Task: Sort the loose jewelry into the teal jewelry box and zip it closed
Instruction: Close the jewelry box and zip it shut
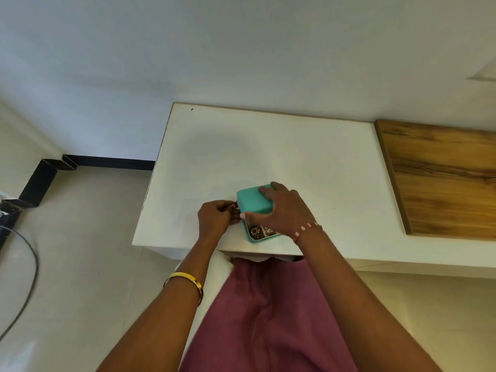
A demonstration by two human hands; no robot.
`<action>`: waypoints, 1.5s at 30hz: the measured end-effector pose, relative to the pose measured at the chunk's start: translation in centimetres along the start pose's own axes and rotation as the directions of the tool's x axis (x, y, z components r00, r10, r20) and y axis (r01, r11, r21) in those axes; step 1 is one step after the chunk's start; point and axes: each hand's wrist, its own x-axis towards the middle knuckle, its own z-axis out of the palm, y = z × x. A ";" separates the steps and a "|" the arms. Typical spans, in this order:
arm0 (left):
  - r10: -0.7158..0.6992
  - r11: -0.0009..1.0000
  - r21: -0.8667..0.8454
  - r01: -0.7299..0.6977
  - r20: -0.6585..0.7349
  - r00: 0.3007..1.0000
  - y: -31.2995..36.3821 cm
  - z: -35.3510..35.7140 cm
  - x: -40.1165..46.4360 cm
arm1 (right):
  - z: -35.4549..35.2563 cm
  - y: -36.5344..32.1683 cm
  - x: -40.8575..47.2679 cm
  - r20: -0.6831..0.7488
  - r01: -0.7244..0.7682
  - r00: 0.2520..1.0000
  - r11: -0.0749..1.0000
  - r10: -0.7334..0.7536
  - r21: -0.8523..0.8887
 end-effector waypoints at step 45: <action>0.155 0.987 -0.034 -0.158 -0.079 0.985 -0.7 1.9 -3.6 | 6.4 2.5 -5.3 -0.206 -0.045 0.974 0.975 0.090 0.217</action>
